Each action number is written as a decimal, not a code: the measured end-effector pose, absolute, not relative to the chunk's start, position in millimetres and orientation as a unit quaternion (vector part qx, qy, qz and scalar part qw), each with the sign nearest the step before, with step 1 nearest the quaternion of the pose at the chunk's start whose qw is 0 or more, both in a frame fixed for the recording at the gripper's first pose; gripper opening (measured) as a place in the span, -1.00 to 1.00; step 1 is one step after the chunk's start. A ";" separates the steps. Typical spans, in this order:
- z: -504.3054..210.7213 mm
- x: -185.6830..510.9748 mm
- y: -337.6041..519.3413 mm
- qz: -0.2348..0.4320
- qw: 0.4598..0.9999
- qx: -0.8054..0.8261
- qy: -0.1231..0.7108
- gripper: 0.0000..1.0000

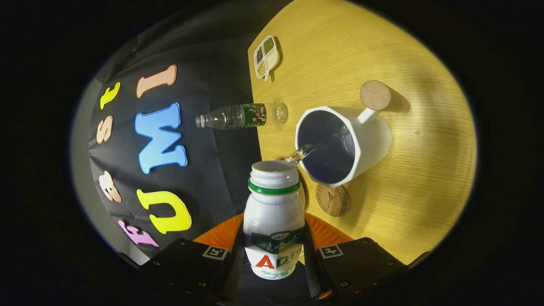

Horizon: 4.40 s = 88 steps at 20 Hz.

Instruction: Take the bottle from table, then pour the juice into the cup, finally place the bottle on the coaster

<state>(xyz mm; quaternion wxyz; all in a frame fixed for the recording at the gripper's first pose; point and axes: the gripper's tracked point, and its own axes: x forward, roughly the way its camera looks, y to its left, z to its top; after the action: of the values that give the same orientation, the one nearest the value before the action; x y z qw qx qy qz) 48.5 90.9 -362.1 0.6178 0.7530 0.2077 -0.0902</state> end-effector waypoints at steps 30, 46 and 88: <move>-356.2 54.8 100.4 -0.093 0.605 0.765 0.199 0.25; -356.7 60.6 103.3 -0.103 0.597 0.773 0.187 0.25; -366.6 60.5 87.8 -0.138 0.543 0.810 0.171 0.25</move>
<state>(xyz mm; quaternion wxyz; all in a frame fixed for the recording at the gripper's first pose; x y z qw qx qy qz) 60.5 87.8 -366.6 0.5435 0.8102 0.1712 -0.1375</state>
